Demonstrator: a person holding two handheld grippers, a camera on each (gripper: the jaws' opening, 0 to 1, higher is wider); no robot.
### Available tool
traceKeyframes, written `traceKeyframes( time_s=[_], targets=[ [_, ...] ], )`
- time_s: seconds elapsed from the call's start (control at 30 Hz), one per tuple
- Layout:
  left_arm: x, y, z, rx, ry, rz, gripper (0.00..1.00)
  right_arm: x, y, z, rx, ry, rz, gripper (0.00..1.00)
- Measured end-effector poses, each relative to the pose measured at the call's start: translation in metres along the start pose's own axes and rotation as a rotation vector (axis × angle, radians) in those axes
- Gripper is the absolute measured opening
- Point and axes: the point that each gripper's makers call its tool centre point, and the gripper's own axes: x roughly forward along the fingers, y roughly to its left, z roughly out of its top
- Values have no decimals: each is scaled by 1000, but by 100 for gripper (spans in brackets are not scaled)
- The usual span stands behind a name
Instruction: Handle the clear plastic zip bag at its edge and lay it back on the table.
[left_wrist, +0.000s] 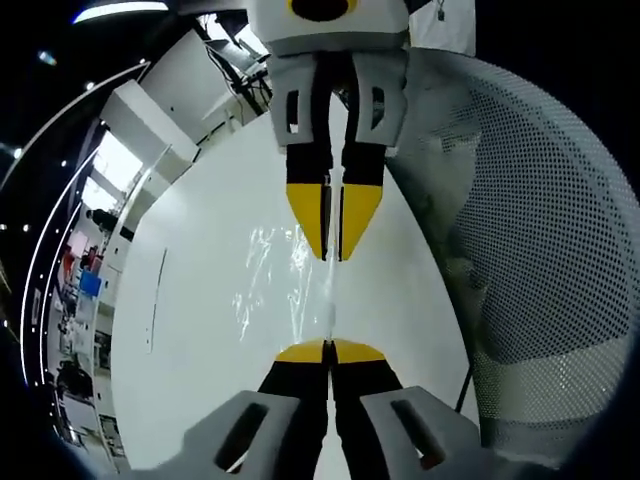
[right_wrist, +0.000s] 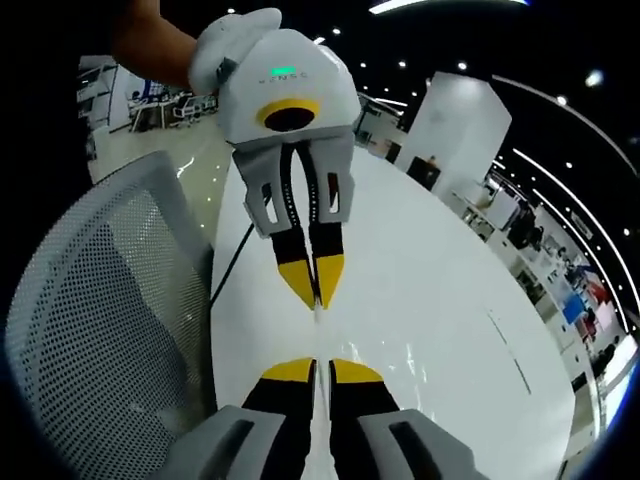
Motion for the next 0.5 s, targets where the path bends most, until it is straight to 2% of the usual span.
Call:
traceKeyframes(
  time_s=[0.5],
  targets=[
    [-3,0,3,-44,5,-31,0,12,2,16,-24,-19,33,3]
  ],
)
